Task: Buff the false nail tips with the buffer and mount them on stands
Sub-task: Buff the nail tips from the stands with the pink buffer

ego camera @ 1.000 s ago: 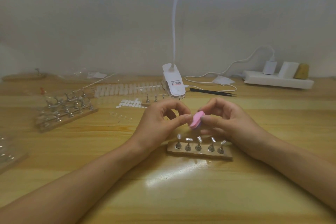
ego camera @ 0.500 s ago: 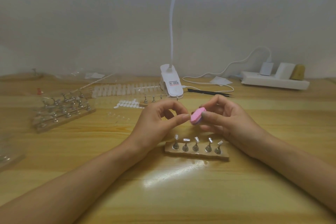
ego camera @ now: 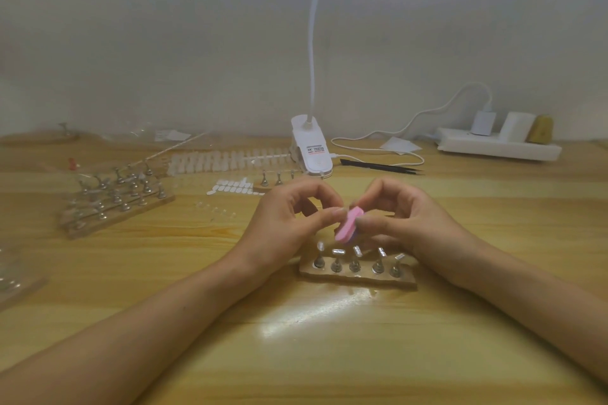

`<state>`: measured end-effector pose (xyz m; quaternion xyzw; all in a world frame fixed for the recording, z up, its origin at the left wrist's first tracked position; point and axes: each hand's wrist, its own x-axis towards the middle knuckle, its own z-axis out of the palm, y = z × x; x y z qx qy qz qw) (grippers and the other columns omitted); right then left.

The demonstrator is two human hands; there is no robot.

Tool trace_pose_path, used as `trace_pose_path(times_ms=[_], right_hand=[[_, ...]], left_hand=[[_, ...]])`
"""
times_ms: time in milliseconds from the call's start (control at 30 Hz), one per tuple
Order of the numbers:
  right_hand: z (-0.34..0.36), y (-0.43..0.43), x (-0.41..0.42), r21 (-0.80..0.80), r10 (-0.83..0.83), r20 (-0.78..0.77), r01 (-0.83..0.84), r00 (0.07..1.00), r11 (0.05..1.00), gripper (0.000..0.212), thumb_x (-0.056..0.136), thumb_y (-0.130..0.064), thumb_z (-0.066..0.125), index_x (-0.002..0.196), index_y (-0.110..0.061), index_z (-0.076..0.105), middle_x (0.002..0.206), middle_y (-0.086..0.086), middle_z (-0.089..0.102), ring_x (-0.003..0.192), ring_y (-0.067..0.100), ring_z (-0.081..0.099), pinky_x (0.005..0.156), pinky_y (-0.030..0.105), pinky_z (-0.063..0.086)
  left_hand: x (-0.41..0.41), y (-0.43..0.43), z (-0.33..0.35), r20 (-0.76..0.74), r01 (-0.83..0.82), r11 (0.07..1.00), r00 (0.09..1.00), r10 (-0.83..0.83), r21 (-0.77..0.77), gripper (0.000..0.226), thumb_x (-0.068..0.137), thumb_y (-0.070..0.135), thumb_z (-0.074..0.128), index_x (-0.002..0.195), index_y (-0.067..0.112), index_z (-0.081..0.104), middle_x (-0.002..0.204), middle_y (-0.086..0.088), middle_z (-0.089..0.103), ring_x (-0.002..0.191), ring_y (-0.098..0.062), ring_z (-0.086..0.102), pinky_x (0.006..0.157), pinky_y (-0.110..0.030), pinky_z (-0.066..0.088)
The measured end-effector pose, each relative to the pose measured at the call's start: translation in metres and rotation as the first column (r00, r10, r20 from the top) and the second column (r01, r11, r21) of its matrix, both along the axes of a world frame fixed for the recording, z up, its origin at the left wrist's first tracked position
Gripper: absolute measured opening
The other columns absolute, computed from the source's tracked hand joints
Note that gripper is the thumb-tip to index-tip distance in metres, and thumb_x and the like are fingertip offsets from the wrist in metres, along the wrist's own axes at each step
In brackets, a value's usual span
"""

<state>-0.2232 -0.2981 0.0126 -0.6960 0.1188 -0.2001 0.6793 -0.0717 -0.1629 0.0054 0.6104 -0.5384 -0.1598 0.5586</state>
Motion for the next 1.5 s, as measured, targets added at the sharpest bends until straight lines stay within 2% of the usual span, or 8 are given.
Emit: trace_pose_path(times_ms=[333, 700, 800, 900, 1067, 1267, 1367, 1500], right_hand=[[-0.0012, -0.0019, 0.0001, 0.048, -0.079, 0.025, 0.078, 0.997, 0.996, 0.021, 0.078, -0.014, 0.075, 0.093, -0.008, 0.062, 0.101, 0.016, 0.075, 0.088, 0.029, 0.075, 0.069, 0.027, 0.060], [-0.0010, -0.0005, 0.0005, 0.007, 0.015, -0.025, -0.014, 1.000, 1.000, 0.020, 0.078, -0.012, 0.075, 0.093, -0.006, 0.064, 0.099, 0.018, 0.074, 0.089, 0.034, 0.075, 0.072, 0.031, 0.061], [-0.0003, -0.0023, 0.0002, 0.069, -0.075, 0.012, 0.074, 0.997, 0.995, 0.023, 0.079, -0.013, 0.073, 0.096, -0.004, 0.061, 0.098, 0.018, 0.075, 0.087, 0.028, 0.075, 0.067, 0.025, 0.059], [0.0003, 0.0001, 0.0011, -0.001, 0.012, -0.051, -0.012, 0.999, 1.000, 0.021, 0.078, -0.015, 0.076, 0.093, -0.007, 0.064, 0.098, 0.018, 0.075, 0.089, 0.032, 0.075, 0.073, 0.031, 0.061], [-0.0009, -0.0032, 0.0006, 0.064, -0.105, 0.009, 0.105, 0.994, 0.992, 0.025, 0.084, -0.010, 0.070, 0.103, 0.002, 0.058, 0.099, 0.020, 0.074, 0.090, 0.029, 0.074, 0.070, 0.027, 0.060], [0.0021, -0.0037, 0.0001, 0.103, -0.068, 0.016, 0.066, 0.998, 0.992, 0.020, 0.085, -0.012, 0.069, 0.099, -0.002, 0.059, 0.098, 0.021, 0.074, 0.090, 0.028, 0.074, 0.071, 0.026, 0.059], [0.0000, 0.0004, 0.0003, 0.034, -0.004, -0.014, 0.004, 1.000, 0.999, 0.021, 0.083, -0.014, 0.073, 0.096, -0.003, 0.061, 0.097, 0.020, 0.074, 0.089, 0.033, 0.074, 0.075, 0.033, 0.060], [0.0003, -0.0014, 0.0003, 0.096, -0.117, 0.031, 0.113, 0.993, 0.989, 0.021, 0.083, -0.013, 0.070, 0.098, -0.003, 0.060, 0.098, 0.020, 0.074, 0.089, 0.031, 0.073, 0.073, 0.030, 0.060]], left_hand=[[-0.0006, -0.0006, 0.0002, 0.016, 0.005, 1.000, 1.000, -0.004, -0.010, 0.012, 0.085, 0.015, 0.074, 0.077, 0.022, 0.070, 0.079, 0.010, 0.067, 0.067, 0.002, 0.055, 0.065, -0.012, 0.043], [0.0004, -0.0011, -0.0007, 0.030, -0.007, 1.000, 1.000, 0.007, -0.005, 0.009, 0.085, 0.016, 0.074, 0.078, 0.020, 0.071, 0.081, 0.007, 0.068, 0.068, 0.000, 0.055, 0.065, -0.015, 0.044], [0.0002, -0.0011, -0.0008, 0.037, -0.022, 1.000, 0.999, 0.022, -0.012, 0.007, 0.085, 0.017, 0.074, 0.079, 0.018, 0.071, 0.082, 0.006, 0.068, 0.069, 0.001, 0.055, 0.066, -0.014, 0.044], [0.0001, -0.0006, -0.0003, 0.052, -0.025, 1.000, 0.998, 0.025, -0.012, 0.008, 0.086, 0.014, 0.073, 0.079, 0.016, 0.070, 0.082, 0.005, 0.067, 0.068, 0.001, 0.056, 0.064, -0.012, 0.042], [-0.0016, -0.0003, 0.0014, 0.060, -0.013, 1.000, 0.998, 0.014, -0.013, 0.009, 0.086, 0.014, 0.073, 0.079, 0.019, 0.071, 0.083, 0.006, 0.067, 0.069, 0.003, 0.055, 0.066, -0.012, 0.043], [-0.0006, 0.0003, 0.0003, -0.026, -0.026, 0.999, 0.999, 0.025, -0.022, 0.009, 0.086, 0.013, 0.072, 0.079, 0.016, 0.069, 0.073, 0.014, 0.063, 0.061, 0.002, 0.050, 0.060, -0.010, 0.038], [-0.0018, 0.0002, 0.0017, 0.056, -0.013, 1.000, 0.998, 0.014, -0.020, 0.010, 0.086, 0.013, 0.073, 0.078, 0.016, 0.070, 0.077, 0.008, 0.065, 0.067, 0.001, 0.054, 0.064, -0.013, 0.042], [-0.0027, 0.0004, 0.0020, 0.049, -0.016, 1.000, 0.999, 0.016, -0.017, 0.012, 0.086, 0.014, 0.073, 0.076, 0.020, 0.069, 0.083, 0.005, 0.067, 0.070, 0.001, 0.056, 0.067, -0.013, 0.044]])
